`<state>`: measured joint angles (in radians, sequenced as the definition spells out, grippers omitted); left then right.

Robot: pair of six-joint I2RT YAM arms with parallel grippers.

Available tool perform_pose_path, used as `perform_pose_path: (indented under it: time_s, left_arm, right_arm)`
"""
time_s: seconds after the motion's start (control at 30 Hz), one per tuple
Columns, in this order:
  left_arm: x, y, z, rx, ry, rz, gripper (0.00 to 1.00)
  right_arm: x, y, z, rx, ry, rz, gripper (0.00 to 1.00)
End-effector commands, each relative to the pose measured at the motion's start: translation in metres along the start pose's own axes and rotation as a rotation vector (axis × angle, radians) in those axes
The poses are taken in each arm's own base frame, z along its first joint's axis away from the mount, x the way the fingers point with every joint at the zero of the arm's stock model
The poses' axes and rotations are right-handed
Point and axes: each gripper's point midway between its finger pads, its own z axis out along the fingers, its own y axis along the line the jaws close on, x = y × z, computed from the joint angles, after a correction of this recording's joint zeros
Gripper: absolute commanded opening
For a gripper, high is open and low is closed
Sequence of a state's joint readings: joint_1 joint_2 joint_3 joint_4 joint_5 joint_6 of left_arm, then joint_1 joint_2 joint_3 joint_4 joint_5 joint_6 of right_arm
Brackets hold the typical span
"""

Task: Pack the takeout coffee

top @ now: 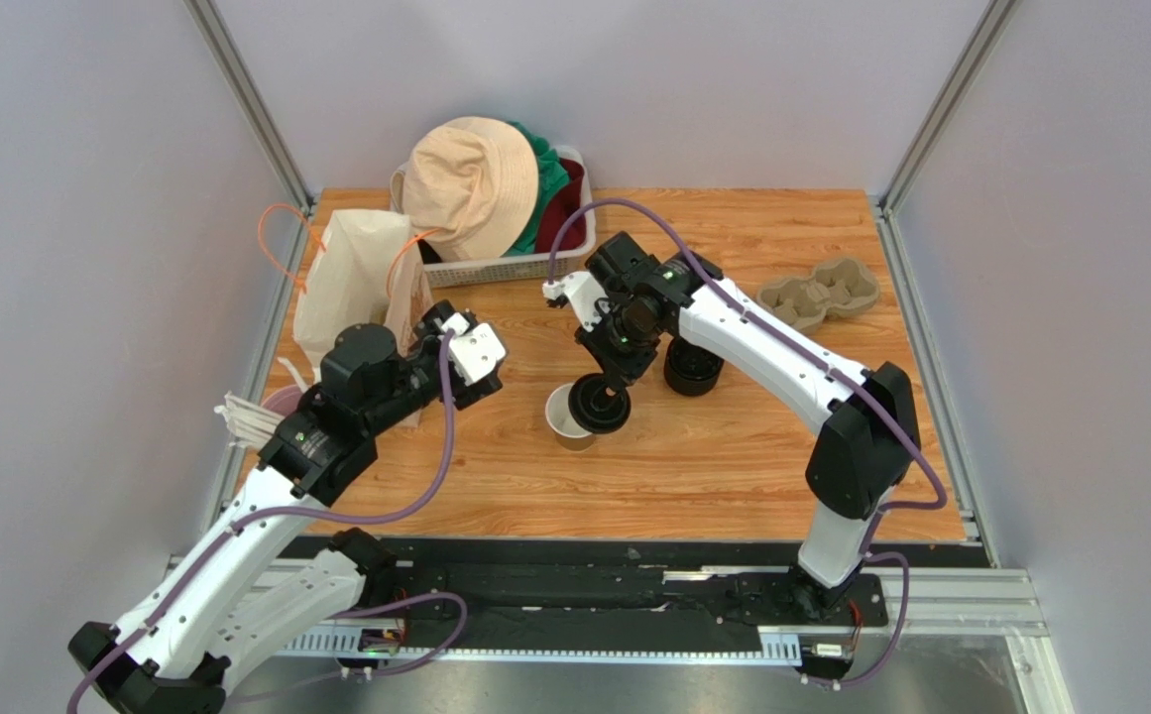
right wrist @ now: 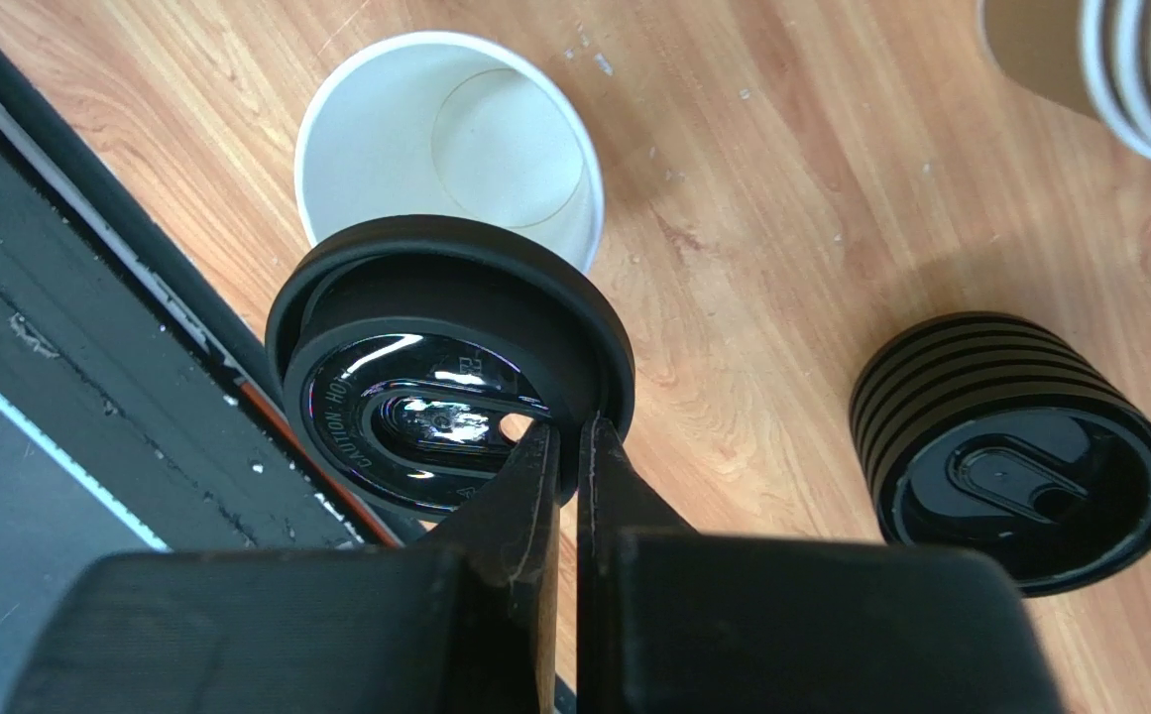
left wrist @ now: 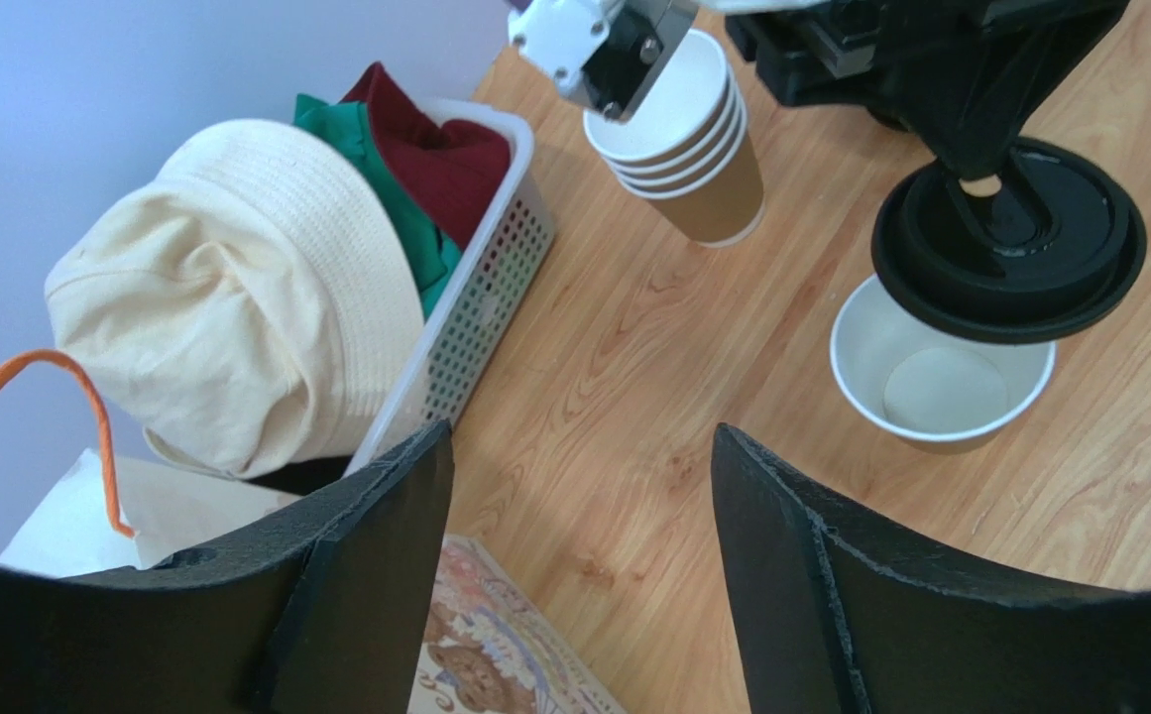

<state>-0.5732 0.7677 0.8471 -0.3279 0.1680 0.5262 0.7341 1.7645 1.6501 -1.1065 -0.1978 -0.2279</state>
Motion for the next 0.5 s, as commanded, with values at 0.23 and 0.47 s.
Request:
perform_pose_path:
  time_s: [0.23,0.47]
  left_arm:
    - [-0.005,-0.005,-0.008,0.009,-0.042,0.004,0.92]
    - [-0.010,0.001,-0.019,0.003,-0.037,0.012,0.94]
  right_arm:
    - [-0.027,0.028,0.006,-0.055,0.031,-0.041,0.00]
    - [-0.032,0.028,0.024,-0.036,0.104,-0.051,0.00]
